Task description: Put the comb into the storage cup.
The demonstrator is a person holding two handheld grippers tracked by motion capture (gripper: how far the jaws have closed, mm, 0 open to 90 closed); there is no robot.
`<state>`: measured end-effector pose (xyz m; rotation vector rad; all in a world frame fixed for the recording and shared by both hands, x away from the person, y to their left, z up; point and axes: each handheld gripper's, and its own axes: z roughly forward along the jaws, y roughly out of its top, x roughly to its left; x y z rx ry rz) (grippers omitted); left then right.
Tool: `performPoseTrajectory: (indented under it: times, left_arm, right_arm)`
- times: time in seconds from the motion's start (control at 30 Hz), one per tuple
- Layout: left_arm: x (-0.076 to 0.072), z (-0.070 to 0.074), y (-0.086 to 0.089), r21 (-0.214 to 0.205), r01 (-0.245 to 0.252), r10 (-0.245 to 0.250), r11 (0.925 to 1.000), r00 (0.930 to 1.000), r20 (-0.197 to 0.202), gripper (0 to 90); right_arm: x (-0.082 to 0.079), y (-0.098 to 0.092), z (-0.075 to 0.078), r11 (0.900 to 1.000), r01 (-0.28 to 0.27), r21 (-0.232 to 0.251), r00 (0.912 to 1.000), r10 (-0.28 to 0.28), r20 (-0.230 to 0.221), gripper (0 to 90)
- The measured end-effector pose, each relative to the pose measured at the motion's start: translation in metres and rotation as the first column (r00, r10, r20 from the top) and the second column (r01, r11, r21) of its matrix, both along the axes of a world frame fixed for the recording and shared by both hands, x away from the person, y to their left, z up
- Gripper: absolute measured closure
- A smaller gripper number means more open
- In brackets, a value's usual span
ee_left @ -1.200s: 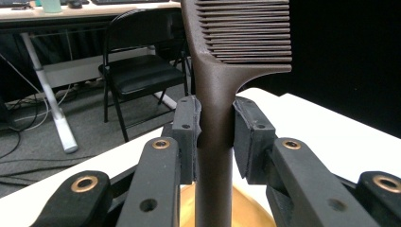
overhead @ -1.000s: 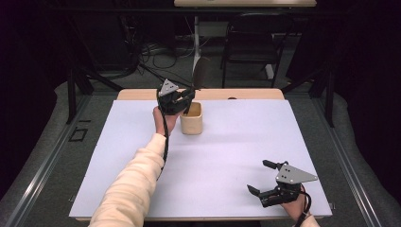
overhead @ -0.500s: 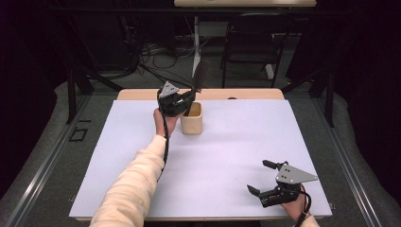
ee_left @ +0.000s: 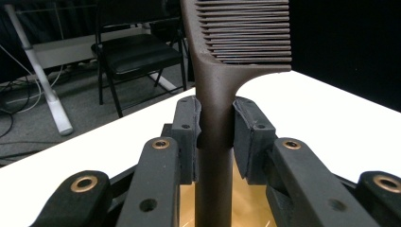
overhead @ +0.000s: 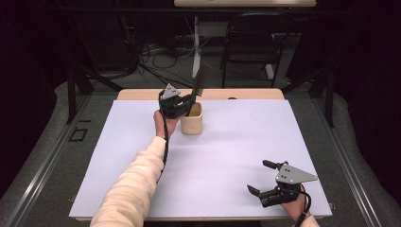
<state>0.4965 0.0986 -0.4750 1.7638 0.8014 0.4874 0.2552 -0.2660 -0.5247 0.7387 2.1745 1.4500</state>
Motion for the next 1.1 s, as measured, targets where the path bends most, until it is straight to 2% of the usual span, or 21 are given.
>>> performPoseTrajectory:
  times: [0.43,0.63,1.1]
  left_arm:
    - [0.003,-0.004,-0.002,0.034,0.02,-0.019,0.9992,0.9996,-0.02,72.4]
    - [0.004,-0.008,-0.003,0.069,0.033,-0.032,0.997,0.9991,-0.027,72.4]
    - [0.005,-0.011,-0.006,0.107,0.047,-0.044,0.9931,0.9985,-0.031,72.5]
  right_arm:
    - [0.0,0.0,0.0,1.0,0.0,0.003,1.0,0.0,0.0,0.0]
    - [0.0,0.0,0.0,1.0,0.0,0.003,1.0,0.0,0.001,0.0]
    - [0.0,0.0,0.0,1.0,0.0,0.002,1.0,0.0,0.0,0.0]
